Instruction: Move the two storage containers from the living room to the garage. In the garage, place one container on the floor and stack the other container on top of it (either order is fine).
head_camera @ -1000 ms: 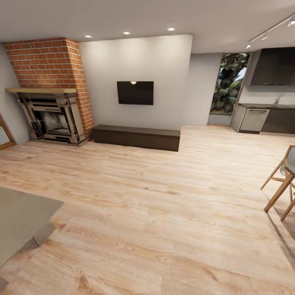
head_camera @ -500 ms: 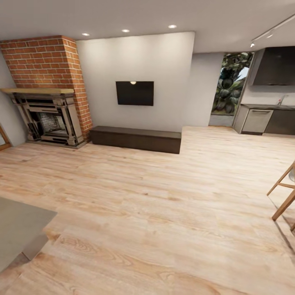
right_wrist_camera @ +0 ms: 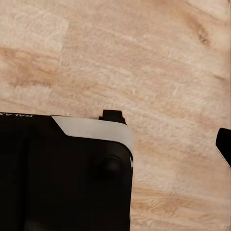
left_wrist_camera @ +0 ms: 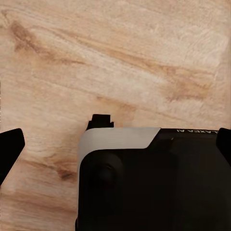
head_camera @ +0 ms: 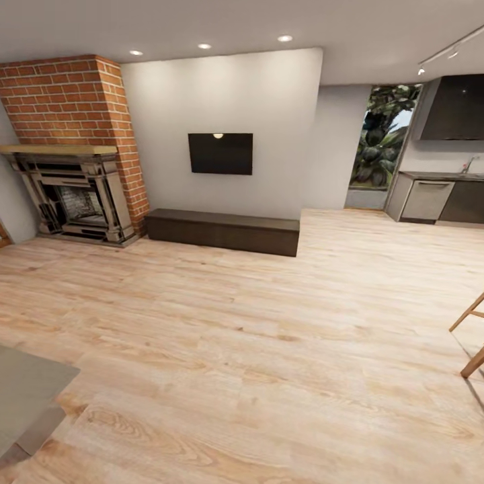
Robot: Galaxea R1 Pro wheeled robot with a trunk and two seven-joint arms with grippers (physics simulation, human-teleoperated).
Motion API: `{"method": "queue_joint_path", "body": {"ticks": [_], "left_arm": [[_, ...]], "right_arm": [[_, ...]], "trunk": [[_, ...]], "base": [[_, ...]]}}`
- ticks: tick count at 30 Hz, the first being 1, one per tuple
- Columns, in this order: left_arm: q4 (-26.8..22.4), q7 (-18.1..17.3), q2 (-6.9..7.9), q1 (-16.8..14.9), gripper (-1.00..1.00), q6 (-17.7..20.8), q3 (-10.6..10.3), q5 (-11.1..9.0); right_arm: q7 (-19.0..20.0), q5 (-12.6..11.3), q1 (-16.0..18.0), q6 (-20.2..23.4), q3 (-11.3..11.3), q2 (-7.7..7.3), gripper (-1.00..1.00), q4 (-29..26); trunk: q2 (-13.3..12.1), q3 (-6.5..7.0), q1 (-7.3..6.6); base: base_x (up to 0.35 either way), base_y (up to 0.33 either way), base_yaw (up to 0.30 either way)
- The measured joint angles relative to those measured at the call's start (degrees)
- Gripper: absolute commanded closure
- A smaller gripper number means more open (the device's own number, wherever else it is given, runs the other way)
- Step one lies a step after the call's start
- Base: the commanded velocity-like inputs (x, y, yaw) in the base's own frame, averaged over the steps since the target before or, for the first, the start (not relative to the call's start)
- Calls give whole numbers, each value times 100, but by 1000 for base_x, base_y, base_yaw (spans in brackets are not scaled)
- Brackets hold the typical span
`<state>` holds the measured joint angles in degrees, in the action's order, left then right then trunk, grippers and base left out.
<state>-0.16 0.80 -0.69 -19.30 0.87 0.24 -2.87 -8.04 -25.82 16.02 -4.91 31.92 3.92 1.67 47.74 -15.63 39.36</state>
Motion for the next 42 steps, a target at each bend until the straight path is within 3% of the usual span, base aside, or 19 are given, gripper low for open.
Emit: {"method": "queue_joint_path", "body": {"ticks": [42], "left_arm": [[0,0,4,0,-100,0,2,0]], "right_arm": [[-44,-8,0,27,0,1,-100,0]], "trunk": [[0,-1,0]], "base": [[321,0,7]]}}
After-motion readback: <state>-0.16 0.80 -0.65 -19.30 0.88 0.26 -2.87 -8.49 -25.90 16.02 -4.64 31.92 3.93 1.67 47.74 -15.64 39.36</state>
